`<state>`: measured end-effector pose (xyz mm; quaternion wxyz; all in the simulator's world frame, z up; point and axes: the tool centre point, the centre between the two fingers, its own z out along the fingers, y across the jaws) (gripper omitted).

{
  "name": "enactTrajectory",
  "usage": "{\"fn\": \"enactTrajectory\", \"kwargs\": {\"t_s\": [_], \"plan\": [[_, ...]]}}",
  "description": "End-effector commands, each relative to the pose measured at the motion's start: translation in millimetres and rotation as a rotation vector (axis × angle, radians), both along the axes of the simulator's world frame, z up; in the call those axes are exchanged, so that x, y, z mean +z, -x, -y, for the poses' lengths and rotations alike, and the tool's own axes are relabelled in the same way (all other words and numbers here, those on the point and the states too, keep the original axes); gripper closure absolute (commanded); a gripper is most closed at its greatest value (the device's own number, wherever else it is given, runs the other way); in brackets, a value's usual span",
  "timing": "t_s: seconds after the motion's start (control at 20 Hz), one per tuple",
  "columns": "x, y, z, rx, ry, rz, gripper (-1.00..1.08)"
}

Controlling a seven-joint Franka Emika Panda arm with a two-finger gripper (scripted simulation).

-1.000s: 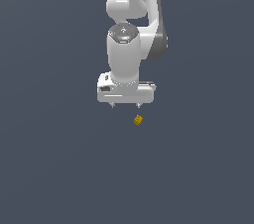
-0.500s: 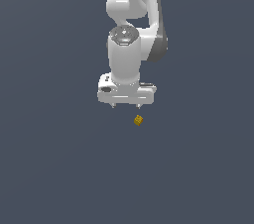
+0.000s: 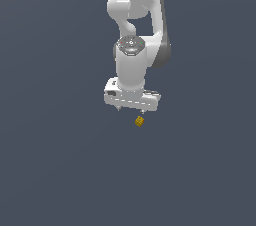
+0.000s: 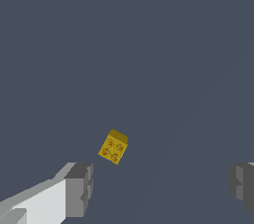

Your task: Pick up the object and move it to a goal position.

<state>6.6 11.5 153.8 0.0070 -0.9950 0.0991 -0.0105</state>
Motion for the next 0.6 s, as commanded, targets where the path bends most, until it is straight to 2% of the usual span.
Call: {"fn": "enactTrajectory", "kwargs": {"t_s": [0.0,0.55], "plan": [[-9,1,-6,-0.053,-0.001,-0.004,-0.92],[-53,10,-31,-0.309,0.0,-0.018,-0.92]]}}
